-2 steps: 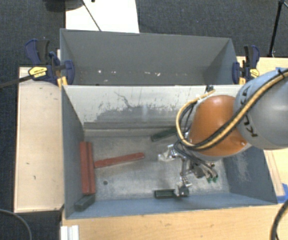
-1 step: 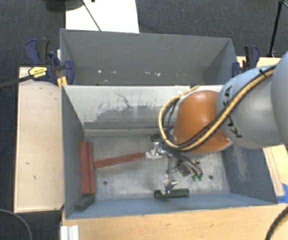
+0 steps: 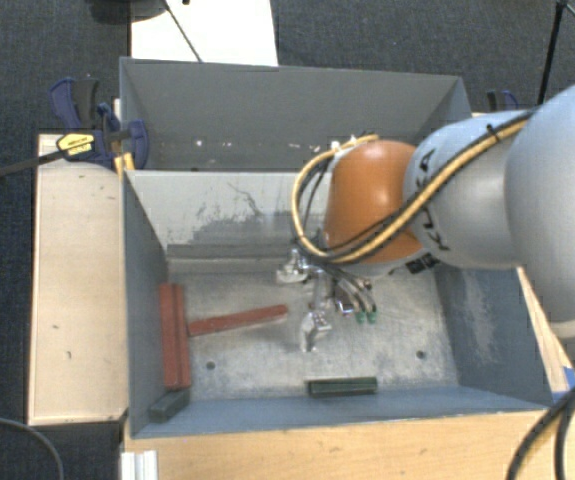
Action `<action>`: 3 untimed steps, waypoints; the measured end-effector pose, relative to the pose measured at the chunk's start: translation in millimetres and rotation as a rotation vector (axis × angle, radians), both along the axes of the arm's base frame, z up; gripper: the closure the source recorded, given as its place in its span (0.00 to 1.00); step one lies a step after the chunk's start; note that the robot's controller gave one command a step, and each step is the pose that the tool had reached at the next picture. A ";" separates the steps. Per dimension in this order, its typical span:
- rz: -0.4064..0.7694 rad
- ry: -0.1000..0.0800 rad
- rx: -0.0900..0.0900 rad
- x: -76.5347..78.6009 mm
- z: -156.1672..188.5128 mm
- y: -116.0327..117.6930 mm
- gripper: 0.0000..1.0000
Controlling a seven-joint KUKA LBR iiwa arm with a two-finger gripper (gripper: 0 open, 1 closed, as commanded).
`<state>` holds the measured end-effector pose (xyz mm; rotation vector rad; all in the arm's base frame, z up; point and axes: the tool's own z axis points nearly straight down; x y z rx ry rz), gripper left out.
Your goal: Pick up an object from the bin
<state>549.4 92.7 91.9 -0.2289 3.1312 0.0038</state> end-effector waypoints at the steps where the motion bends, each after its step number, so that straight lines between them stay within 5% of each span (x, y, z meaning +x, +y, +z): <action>1: 0.145 -0.017 0.001 36.9 -16.8 20.0 1.00; 2: 0.145 -0.017 0.001 36.9 -16.8 20.0 1.00; 3: 0.128 -0.007 -0.001 11.0 150.9 34.9 1.00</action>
Offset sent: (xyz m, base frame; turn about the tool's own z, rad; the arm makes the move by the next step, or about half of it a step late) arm 0.0000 0.0000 0.0000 0.0000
